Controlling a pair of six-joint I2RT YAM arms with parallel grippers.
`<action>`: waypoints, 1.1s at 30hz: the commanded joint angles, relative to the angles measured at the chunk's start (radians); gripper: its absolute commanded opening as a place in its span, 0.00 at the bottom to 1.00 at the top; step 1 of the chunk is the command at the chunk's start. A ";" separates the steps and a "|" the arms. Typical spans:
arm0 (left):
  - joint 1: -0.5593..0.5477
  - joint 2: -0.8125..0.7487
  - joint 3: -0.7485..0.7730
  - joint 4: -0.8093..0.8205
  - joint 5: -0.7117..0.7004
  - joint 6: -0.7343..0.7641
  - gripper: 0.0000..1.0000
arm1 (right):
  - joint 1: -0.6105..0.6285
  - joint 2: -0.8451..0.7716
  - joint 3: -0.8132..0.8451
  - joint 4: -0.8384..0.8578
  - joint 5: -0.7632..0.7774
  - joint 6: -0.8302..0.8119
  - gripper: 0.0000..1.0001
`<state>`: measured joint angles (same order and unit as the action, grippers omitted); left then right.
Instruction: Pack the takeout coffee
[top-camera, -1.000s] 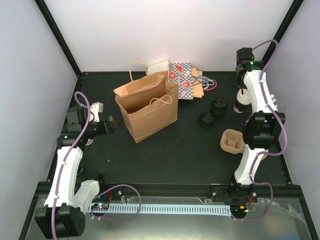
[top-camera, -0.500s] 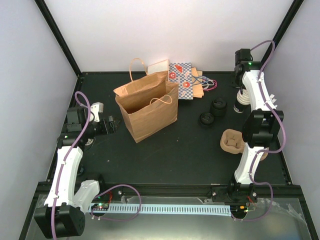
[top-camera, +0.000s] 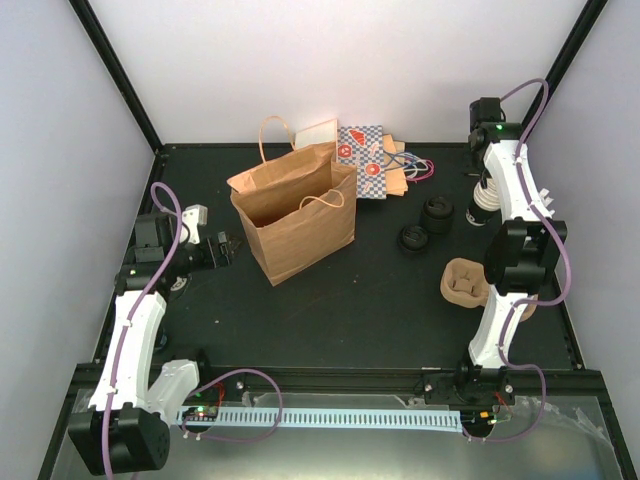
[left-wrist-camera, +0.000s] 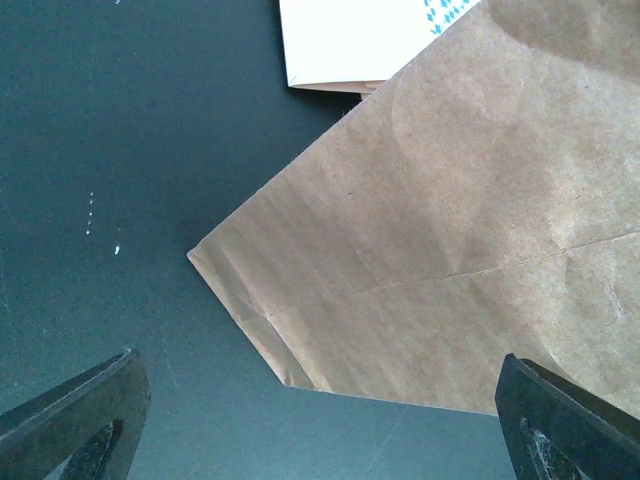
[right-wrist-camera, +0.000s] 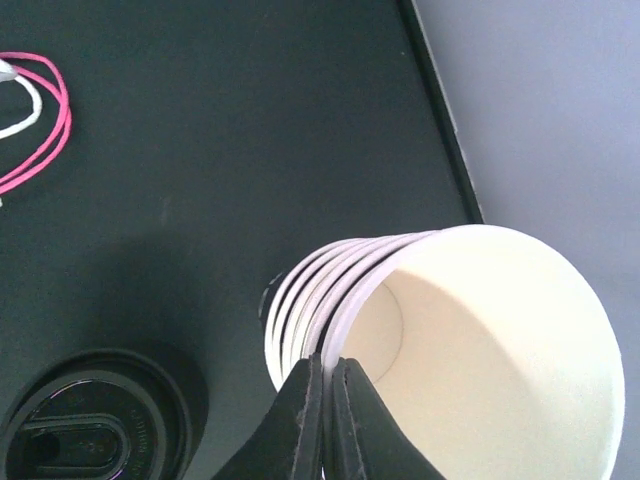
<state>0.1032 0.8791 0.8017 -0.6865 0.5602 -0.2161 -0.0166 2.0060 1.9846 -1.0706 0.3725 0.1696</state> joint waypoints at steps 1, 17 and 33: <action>-0.007 0.000 0.004 0.007 -0.008 0.018 0.97 | 0.007 -0.062 0.019 0.005 0.063 -0.015 0.05; -0.022 -0.008 0.005 0.003 -0.012 0.019 0.97 | 0.052 -0.050 0.060 -0.060 0.133 -0.003 0.07; -0.038 -0.006 0.004 -0.001 -0.011 0.022 0.98 | 0.085 -0.029 0.058 -0.148 0.142 0.061 0.09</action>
<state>0.0761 0.8791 0.8017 -0.6872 0.5529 -0.2161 0.0639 1.9987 2.0499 -1.2190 0.5186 0.2138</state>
